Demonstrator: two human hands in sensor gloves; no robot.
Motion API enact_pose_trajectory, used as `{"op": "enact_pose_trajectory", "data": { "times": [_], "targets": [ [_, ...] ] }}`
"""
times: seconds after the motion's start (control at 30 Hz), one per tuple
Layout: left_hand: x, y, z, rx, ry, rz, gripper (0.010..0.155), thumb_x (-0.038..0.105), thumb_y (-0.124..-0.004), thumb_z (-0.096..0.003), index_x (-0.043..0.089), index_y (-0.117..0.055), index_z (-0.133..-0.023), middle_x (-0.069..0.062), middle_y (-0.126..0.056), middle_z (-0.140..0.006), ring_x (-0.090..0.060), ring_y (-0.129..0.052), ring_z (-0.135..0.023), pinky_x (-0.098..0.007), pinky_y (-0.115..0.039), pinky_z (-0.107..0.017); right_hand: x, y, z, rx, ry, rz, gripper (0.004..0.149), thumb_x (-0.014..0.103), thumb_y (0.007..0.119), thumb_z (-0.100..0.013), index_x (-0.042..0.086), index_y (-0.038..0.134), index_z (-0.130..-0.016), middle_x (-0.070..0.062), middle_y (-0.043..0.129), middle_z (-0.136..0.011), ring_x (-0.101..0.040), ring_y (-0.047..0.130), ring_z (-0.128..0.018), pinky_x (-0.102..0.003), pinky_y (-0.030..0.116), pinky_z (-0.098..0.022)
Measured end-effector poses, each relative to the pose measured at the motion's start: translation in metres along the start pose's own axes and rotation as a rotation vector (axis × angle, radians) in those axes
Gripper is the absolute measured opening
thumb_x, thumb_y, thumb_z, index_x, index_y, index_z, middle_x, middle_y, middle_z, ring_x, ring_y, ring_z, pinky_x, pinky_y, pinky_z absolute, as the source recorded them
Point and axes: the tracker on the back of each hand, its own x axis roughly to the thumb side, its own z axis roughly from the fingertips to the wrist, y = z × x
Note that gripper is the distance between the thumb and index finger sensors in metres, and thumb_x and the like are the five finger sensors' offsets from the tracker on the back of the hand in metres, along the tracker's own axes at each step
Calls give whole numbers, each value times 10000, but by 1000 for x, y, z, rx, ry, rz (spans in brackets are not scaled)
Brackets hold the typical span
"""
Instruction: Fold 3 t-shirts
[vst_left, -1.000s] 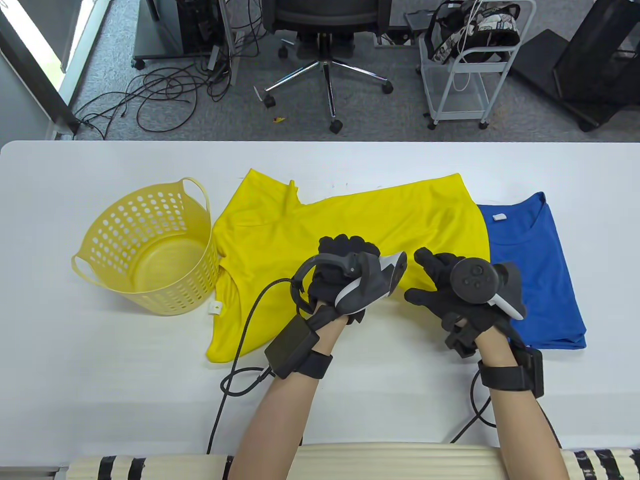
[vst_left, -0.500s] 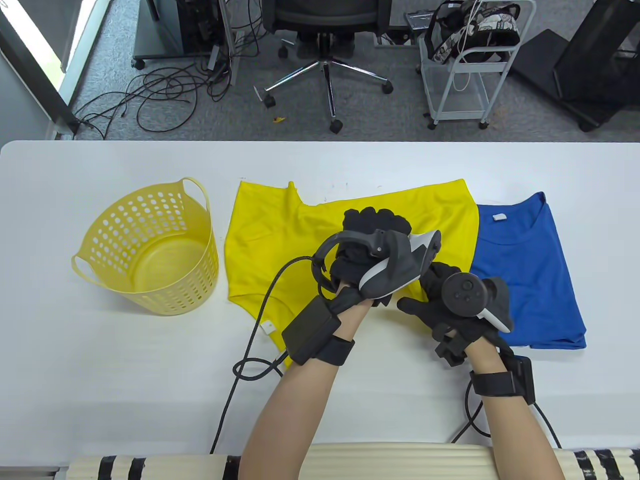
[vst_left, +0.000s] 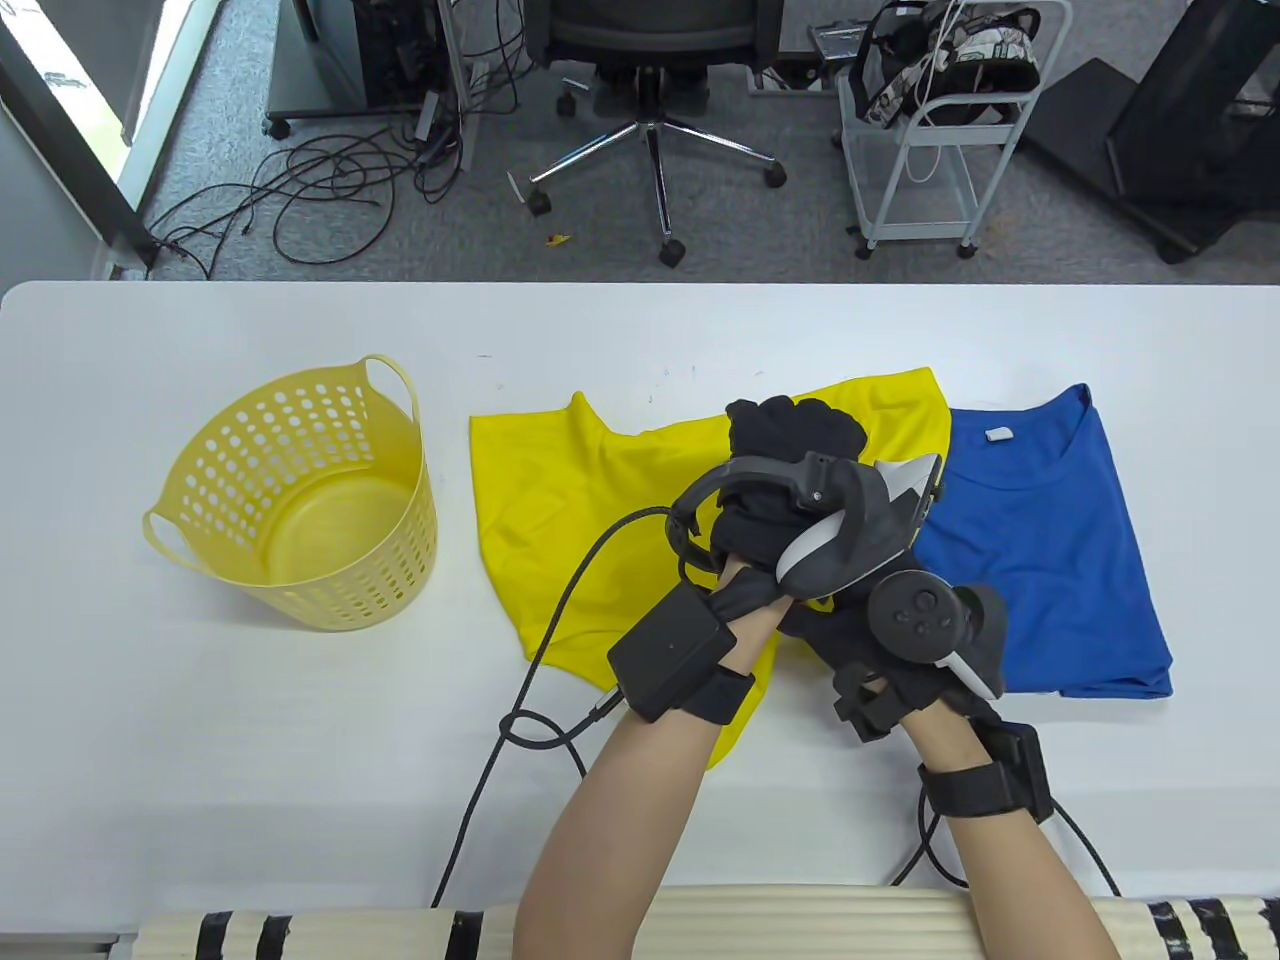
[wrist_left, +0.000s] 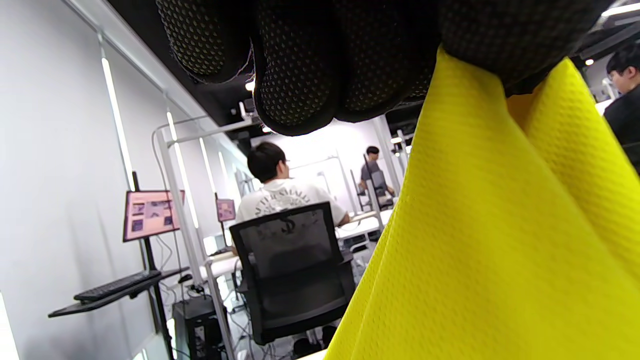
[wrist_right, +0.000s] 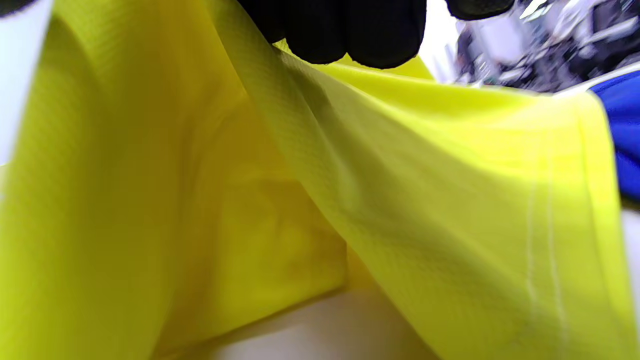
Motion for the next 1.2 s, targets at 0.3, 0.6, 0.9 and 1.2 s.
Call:
{"op": "enact_pose_trajectory", "data": {
  "times": [0.3, 0.6, 0.9, 1.2],
  "targets": [
    [-14, 5, 1, -6, 38, -8, 416, 536, -860, -359, 339, -871, -725, 59, -941, -671, -147, -986, -622, -434, -741, -608, -11, 11, -6, -68, 197, 140, 667, 509, 810, -398, 134, 636, -922, -145, 730, -880, -384, 777, -742, -700, 510, -647],
    [-33, 6, -3, -44, 139, -40, 407, 546, -836, -376, 324, -874, -715, 47, -937, -656, -152, -982, -605, -433, -740, -603, -8, 37, -8, 100, 82, 198, 650, 508, 793, -399, 147, 652, -920, -133, 743, -878, -384, 779, -753, -719, 487, -652],
    [-46, 4, 1, -69, 152, -58, 407, 547, -836, -377, 325, -872, -716, 48, -935, -659, -151, -982, -607, -434, -740, -603, 12, 60, -11, 183, 33, 360, 600, 448, 832, -399, 172, 672, -907, -100, 770, -868, -360, 802, -749, -724, 483, -657],
    [-85, 5, 2, -84, 226, -118, 402, 538, -829, -384, 323, -868, -722, 46, -930, -667, -156, -976, -616, -435, -733, -609, -5, 34, -13, 31, 100, 290, 399, 392, 798, -426, 227, 797, -789, -62, 844, -768, -327, 856, -673, -705, 518, -650]
  ]
}}
